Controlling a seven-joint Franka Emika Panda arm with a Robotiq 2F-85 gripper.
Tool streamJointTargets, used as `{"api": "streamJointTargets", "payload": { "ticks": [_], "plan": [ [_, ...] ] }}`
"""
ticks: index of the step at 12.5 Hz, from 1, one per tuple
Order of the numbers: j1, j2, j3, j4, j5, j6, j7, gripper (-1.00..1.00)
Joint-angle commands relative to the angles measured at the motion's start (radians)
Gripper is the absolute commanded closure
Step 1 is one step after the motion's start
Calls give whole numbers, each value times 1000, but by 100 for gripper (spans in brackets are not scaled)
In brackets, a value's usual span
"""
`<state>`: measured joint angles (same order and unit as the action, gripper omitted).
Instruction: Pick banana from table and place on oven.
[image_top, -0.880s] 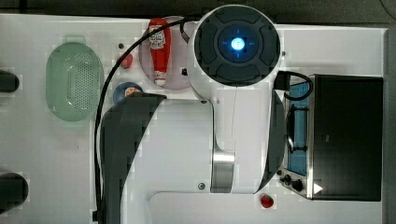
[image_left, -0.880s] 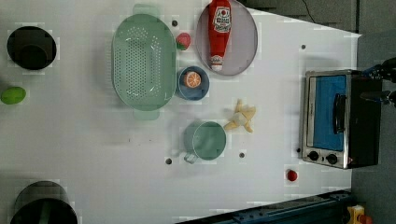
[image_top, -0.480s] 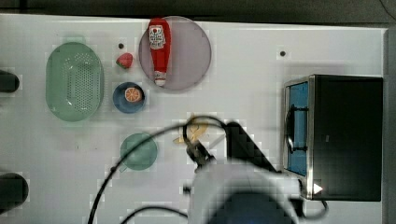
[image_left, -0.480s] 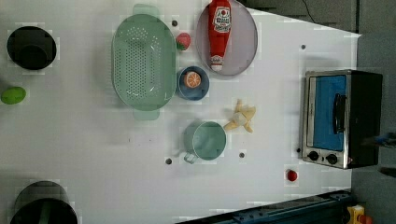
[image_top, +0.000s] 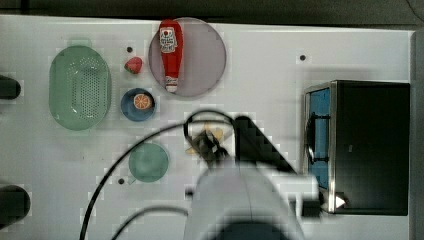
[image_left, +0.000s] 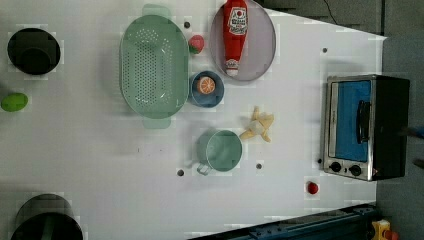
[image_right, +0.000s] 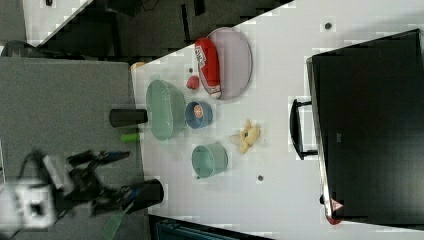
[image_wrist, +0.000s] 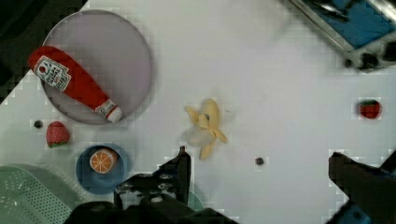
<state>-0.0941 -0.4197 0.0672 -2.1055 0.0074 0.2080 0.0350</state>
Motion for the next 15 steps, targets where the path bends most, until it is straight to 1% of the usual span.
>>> {"api": "streamJointTargets", "payload": {
  "ticks": [1,8,11,15],
  "plan": [
    [-9,172,17,-108,7,142,-49,-100],
    [-6,461,20,-300,7,650,-49,-100],
    [2,560,23,-340,7,775,-48,-100],
    [13,682,35,-338,7,861,-47,-100]
  ]
}}
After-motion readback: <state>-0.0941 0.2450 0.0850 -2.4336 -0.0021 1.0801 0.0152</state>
